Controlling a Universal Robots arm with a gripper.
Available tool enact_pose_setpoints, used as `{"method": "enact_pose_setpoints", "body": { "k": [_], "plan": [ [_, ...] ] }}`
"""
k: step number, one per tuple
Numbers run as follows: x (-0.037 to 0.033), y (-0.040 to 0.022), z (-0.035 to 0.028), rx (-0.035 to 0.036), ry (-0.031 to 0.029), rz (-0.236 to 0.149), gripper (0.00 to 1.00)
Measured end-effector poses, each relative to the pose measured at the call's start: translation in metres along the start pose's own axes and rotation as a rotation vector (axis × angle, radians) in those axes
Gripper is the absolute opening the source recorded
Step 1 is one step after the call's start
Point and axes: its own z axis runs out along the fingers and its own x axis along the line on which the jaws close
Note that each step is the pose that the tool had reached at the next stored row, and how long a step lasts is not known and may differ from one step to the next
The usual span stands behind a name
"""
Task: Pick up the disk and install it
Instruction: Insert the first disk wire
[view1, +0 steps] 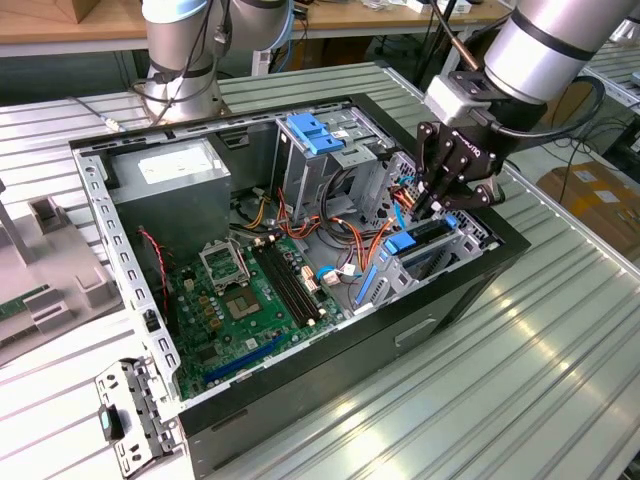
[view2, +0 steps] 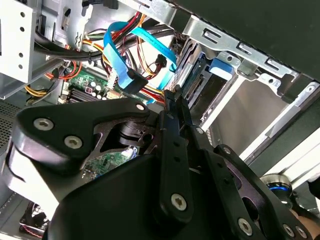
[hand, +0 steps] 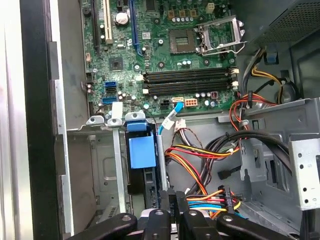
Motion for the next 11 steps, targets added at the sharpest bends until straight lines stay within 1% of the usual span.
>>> {"method": "enact_pose_setpoints", "body": {
  "k": [1, 5, 7, 9, 11],
  "plan": [
    [0.0001, -0.0002, 0.0, 0.0, 0.0, 0.0, 0.16],
    [0.0008, -0.0069, -0.0006, -0.0003, 0.0005, -0.007, 0.16],
    [0.0008, -0.0079, -0.0007, -0.0013, 0.0019, -0.024, 0.16],
    [0.0009, -0.0083, -0.0008, -0.0029, 0.0048, -0.056, 0.16],
    [0.0011, -0.0099, -0.0008, -0.0036, 0.0059, -0.07, 0.16]
  ]
}}
